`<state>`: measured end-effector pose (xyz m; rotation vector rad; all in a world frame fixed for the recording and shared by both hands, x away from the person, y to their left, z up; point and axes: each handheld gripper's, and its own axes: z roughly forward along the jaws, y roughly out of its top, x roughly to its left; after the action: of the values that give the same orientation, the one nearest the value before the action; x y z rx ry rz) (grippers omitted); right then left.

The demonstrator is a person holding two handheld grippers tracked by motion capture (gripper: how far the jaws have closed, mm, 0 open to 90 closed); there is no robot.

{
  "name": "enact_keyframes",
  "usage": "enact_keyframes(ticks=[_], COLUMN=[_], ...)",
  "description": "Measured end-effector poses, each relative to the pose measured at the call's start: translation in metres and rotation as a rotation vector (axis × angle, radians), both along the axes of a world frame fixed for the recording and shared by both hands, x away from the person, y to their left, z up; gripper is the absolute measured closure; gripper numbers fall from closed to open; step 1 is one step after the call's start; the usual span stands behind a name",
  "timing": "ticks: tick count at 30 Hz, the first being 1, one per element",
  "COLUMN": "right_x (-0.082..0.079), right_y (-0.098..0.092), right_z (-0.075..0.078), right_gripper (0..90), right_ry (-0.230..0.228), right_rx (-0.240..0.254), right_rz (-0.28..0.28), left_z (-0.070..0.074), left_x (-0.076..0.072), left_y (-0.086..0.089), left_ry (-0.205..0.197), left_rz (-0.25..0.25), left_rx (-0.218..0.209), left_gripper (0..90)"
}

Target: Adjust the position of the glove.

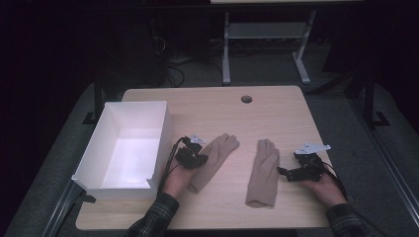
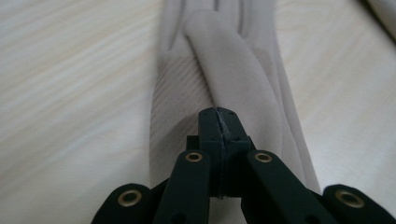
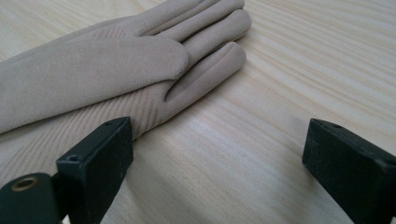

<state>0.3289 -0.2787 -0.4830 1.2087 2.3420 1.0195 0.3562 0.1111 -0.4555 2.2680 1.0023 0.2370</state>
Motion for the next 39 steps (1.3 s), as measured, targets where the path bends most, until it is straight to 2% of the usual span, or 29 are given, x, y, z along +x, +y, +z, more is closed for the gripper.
enact_keyframes(ticks=[6, 8, 11, 16, 18, 20, 21, 22, 25, 28, 29, 30, 31, 39], right_x=[0.0, 0.0, 0.0, -0.001, -0.002, -0.003, -0.005, -0.008, -0.017, -0.023, -0.023, -0.025, -0.028, -0.028], right_y=[0.0, 0.0, 0.0, 0.001, 0.001, 0.002, 0.002, 0.002, -0.001, -0.001, -0.001, 0.0, 0.002, 0.011], right_z=[0.0, 0.0, 0.0, 0.0, 0.001, 0.006, 0.007, 0.01, 0.02, 0.023, 0.023, 0.021, 0.02, 0.018], right_gripper=[8.3, 8.3, 8.3, 8.3, 10.4, 22.8, 27.0, 36.5, 67.1, 81.2, 81.2, 86.1, 87.2, 89.5], right_ry=[0.001, -0.001, 0.0, 0.001, 0.01, 0.027, 0.019, 0.026, 0.035, 0.063, 0.063, 0.08, 0.094, 0.121], right_rx=[0.0, -0.001, -0.001, -0.001, -0.006, -0.011, -0.019, -0.009, 0.023, 0.035, 0.035, 0.023, 0.023, 0.02], right_rz=[0.0, 0.0, 0.001, -0.011, -0.014, -0.01, 0.0, -0.001, 0.021, 0.041, 0.041, 0.065, 0.064, 0.114], left_z=[-0.002, -0.002, -0.002, 0.002, 0.004, 0.005, 0.004, 0.003, 0.003, -0.001, -0.001, -0.004, -0.005, -0.009], left_x=[-0.012, -0.015, -0.016, -0.014, -0.011, -0.009, -0.007, -0.005, 0.0, 0.006, 0.006, 0.008, 0.009, 0.009], left_y=[-0.012, -0.016, -0.02, -0.015, -0.012, -0.009, -0.009, -0.007, -0.004, -0.001, -0.001, -0.002, -0.002, -0.007], left_ry=[0.01, 0.016, 0.001, -0.018, -0.039, -0.063, -0.075, -0.087, -0.077, -0.058, -0.058, -0.05, -0.048, -0.029], left_rz=[-0.053, -0.06, -0.074, -0.065, -0.045, -0.028, -0.015, -0.015, 0.007, 0.007, 0.007, 0.01, 0.008, -0.005], left_rx=[-0.02, -0.039, -0.034, -0.034, -0.035, -0.022, -0.027, -0.026, -0.046, -0.06, -0.06, -0.069, -0.065, -0.074], left_gripper=[89.2, 88.7, 84.9, 75.2, 71.6, 65.7, 63.2, 60.9, 56.4, 53.7, 53.2, 52.9, 52.9, 55.3])
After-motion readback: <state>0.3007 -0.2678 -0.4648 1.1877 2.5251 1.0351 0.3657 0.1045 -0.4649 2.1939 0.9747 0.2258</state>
